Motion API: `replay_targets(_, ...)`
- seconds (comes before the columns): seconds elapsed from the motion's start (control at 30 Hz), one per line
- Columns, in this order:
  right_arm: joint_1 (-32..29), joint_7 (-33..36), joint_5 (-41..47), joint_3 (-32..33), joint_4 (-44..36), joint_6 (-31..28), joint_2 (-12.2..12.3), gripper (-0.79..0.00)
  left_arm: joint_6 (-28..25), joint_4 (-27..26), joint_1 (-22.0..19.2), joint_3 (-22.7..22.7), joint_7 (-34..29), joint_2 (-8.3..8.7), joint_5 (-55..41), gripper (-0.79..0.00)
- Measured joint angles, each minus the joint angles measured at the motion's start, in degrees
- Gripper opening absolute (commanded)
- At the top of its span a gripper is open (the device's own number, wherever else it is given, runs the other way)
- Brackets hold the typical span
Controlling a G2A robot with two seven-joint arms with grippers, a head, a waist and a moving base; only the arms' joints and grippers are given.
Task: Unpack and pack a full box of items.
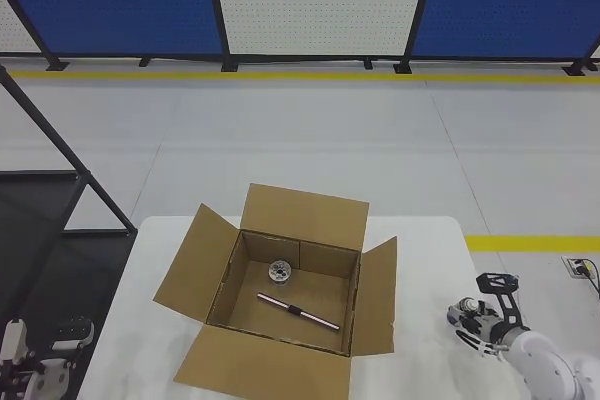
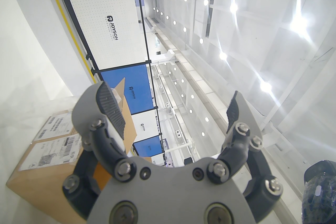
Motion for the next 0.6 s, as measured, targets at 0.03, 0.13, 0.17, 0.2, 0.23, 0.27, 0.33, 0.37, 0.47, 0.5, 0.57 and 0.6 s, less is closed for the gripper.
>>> replay_targets(0.03, 0.20, -0.02, -0.07, -0.24, 0.24, 0.15, 0.07, -0.520, 0.00, 0.00, 0.00, 0.00, 0.00, 0.00, 0.00, 0.000)
replay_targets(0.13, 0.72, -0.09, -0.08, -0.81, 0.89, 0.70, 0.31, -0.742, 0.00, 0.00, 0.00, 0.00, 0.00, 0.00, 0.00, 0.000)
replay_targets(0.17, 0.82, -0.15, -0.05, -0.89, 0.93, 0.87, 0.39, -0.785, 0.00, 0.00, 0.00, 0.00, 0.00, 0.00, 0.00, 0.000)
replay_targets(0.2, 0.86, -0.28, -0.01, -0.90, 0.85, 1.11, 0.49, -0.785, 0.00, 0.00, 0.00, 0.00, 0.00, 0.00, 0.00, 0.000)
replay_targets(0.23, 0.84, -0.40, 0.03, -0.87, 0.68, 1.27, 0.57, -0.785, 0.00, 0.00, 0.00, 0.00, 0.00, 0.00, 0.00, 0.000)
replay_targets(0.27, 0.77, -0.51, 0.05, -0.79, 0.37, 1.42, 0.66, -0.785, 0.00, 0.00, 0.00, 0.00, 0.00, 0.00, 0.00, 0.000)
replay_targets(0.33, 0.28, -0.82, 0.19, -0.52, -0.85, 1.66, 0.86, -0.785, 0.00, 0.00, 0.00, 0.00, 0.00, 0.00, 0.00, 0.000)
replay_targets(0.37, -0.18, -1.09, 0.56, -0.29, -1.81, 1.84, 0.95, -0.785, 0.00, 0.00, 0.00, 0.00, 0.00, 0.00, 0.00, 0.000)
replay_targets(0.47, -1.68, -1.95, 2.13, 0.78, -5.12, 1.98, 1.19, -0.785, 0.00, 0.00, 0.00, 0.00, 0.00, 0.00, 0.00, 0.000)
replay_targets(0.5, -2.12, -2.17, 2.59, 1.16, -6.35, 1.98, 1.27, -0.785, 0.00, 0.00, 0.00, 0.00, 0.00, 0.00, 0.00, 0.000)
replay_targets(0.57, -2.86, -2.73, 4.07, 1.90, -9.52, 1.63, 1.42, -0.785, 0.00, 0.00, 0.00, 0.00, 0.00, 0.00, 0.00, 0.000)
replay_targets(0.6, -3.43, -3.04, 5.35, 2.34, -12.05, 1.29, 1.50, -0.785, 0.00, 0.00, 0.00, 0.00, 0.00, 0.00, 0.00, 0.000)
